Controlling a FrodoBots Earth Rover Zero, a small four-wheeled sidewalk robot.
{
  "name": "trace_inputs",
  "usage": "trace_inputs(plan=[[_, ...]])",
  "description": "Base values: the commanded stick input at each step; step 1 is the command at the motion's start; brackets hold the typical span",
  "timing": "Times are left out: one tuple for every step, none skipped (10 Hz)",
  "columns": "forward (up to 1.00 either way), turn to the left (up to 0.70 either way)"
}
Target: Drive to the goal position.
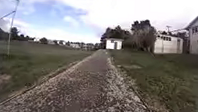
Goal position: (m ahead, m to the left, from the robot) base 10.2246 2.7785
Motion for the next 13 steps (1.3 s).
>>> trace_inputs(plan=[[0.85,0.00],[0.85,0.00],[0.85,0.00],[0.85,0.00],[0.85,0.00],[0.85,0.00],[0.85,0.00],[0.85,0.00],[0.85,0.00],[0.85,-0.01],[0.85,-0.05],[0.85,-0.15],[0.85,-0.26]])
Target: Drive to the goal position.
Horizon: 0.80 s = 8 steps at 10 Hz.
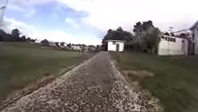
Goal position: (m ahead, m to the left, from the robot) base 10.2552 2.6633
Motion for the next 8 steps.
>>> trace_inputs(plan=[[0.85,-0.34],[0.85,-0.34],[0.85,-0.28],[0.85,-0.05],[0.85,0.00],[0.85,0.00],[0.85,0.00],[0.85,0.00]])
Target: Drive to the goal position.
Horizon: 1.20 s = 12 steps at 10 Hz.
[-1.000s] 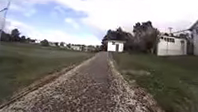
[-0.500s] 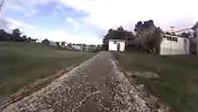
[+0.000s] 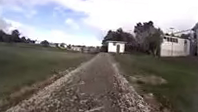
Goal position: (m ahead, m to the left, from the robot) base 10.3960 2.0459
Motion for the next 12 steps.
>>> trace_inputs(plan=[[0.85,0.00],[0.85,0.00],[0.85,-0.04],[0.85,-0.15],[0.85,-0.25],[0.85,-0.30],[0.85,-0.07],[0.85,0.00],[0.85,0.00],[0.85,0.00],[0.85,0.00],[0.85,0.00]])
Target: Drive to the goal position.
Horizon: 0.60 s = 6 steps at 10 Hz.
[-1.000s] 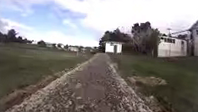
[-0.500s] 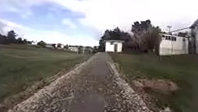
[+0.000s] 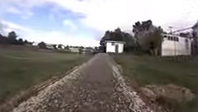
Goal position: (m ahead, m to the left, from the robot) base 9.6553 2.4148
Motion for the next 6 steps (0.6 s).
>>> trace_inputs(plan=[[0.85,0.00],[0.85,0.00],[0.85,0.00],[0.85,0.00],[0.85,0.00],[0.85,0.00]])
